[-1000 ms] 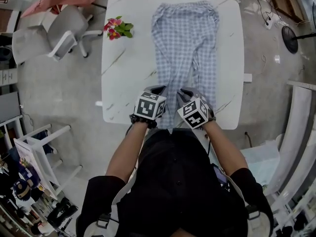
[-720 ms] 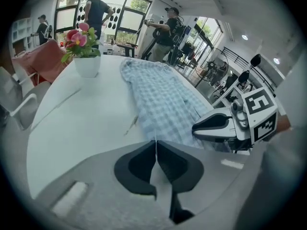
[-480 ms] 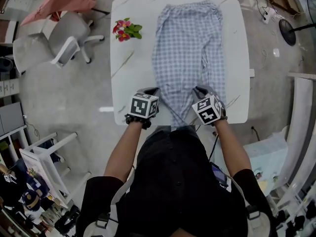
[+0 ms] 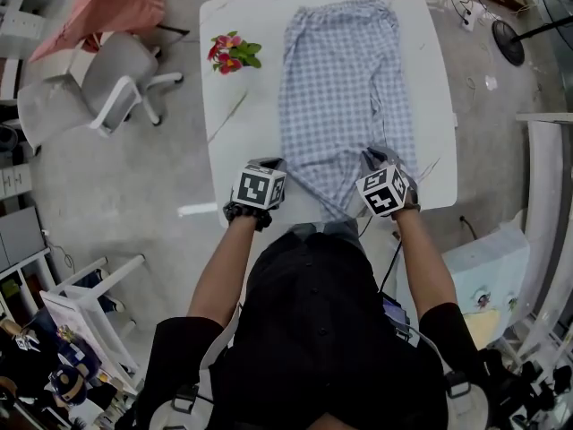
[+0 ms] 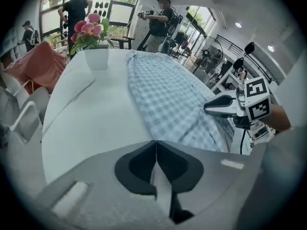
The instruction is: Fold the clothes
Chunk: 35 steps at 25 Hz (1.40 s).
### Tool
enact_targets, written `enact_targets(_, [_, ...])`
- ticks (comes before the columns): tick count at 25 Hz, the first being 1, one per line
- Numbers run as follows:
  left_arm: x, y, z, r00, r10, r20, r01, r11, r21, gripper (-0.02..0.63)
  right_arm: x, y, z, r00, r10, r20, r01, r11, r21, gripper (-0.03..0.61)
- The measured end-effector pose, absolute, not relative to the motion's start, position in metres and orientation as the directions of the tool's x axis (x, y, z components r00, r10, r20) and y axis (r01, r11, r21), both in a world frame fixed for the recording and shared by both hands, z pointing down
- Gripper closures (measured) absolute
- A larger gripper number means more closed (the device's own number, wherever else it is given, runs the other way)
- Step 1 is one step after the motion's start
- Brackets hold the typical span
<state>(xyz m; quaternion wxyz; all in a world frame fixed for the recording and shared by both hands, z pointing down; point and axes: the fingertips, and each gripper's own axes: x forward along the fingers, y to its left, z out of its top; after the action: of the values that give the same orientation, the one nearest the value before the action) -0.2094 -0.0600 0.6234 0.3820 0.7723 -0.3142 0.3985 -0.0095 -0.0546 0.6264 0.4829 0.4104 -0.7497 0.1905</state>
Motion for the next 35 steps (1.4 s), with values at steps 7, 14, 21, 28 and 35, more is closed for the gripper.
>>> enact_targets(7, [-0.212, -0.060, 0.625, 0.486, -0.186, 0.854, -0.763, -0.567, 0.311, 0.578, -0.020, -0.047, 0.605, -0.171, -0.507, 0.845, -0.841, 0.521, 0.142, 0.492])
enact_targets(14, [-0.207, -0.045, 0.608, 0.536, -0.204, 0.819, -0.747, -0.567, 0.348, 0.557, -0.042, -0.006, 0.591, -0.225, -0.507, 0.832, -0.857, 0.509, 0.078, 0.492])
enact_targets(21, [-0.148, 0.010, 0.587, 0.625, -0.147, 0.767, -0.679, -0.587, 0.440, 0.575, -0.034, 0.031, 0.590, -0.283, -0.506, 0.815, -0.859, 0.512, 0.020, 0.496])
enact_targets(28, [-0.089, 0.059, 0.581, 0.654, -0.105, 0.750, -0.660, -0.565, 0.496, 0.575, -0.041, 0.040, 0.590, -0.462, -0.405, 0.789, -0.780, 0.609, -0.144, 0.526])
enact_targets(35, [-0.072, 0.074, 0.594, 0.585, -0.186, 0.790, -0.754, -0.483, 0.445, 0.563, -0.041, 0.033, 0.590, -0.548, -0.324, 0.771, -0.656, 0.739, -0.155, 0.540])
